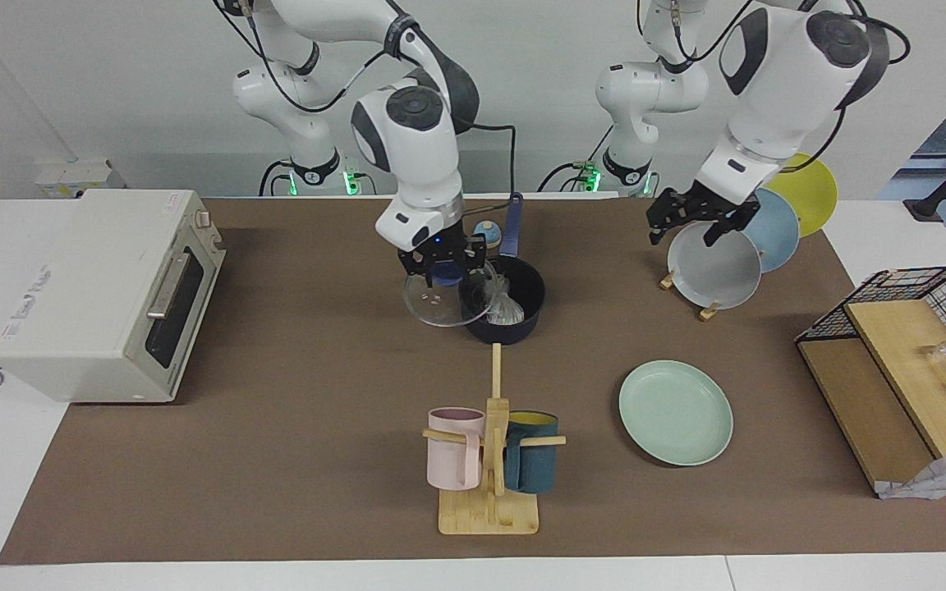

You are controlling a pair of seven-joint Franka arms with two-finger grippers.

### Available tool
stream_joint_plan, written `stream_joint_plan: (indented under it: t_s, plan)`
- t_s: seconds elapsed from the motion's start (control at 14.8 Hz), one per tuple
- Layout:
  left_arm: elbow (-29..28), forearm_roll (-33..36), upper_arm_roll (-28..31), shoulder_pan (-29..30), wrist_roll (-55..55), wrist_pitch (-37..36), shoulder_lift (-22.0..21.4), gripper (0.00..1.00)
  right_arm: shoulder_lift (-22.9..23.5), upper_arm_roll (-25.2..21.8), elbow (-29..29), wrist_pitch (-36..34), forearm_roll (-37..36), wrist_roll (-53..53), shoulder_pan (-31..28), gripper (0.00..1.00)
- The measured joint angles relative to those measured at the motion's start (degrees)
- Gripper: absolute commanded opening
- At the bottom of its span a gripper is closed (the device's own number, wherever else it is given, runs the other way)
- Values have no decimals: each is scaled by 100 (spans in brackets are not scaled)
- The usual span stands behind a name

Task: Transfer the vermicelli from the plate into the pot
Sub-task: 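Withdraw the left gripper while the right gripper moves the lid over the pot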

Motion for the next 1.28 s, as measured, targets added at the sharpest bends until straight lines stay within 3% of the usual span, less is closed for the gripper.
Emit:
stream_joint_plan:
  t_s: [0.2,0.47,0.88,1.28]
  plan:
    - [0,203,-11,134,83,0,56,100,252,2,184,-14,-308,560,487,58]
    - [100,321,-8,141,83,-166,84,100,619,1,268,-8,-519,788,725,58]
    - [1013,462,277,-147,82,-1179,196,100,847,0,363,21,-542,1033,848,59]
    - [863,493,386,-249,76,-1313,-4,100,879,-4,413,47,-542,1061,886,59]
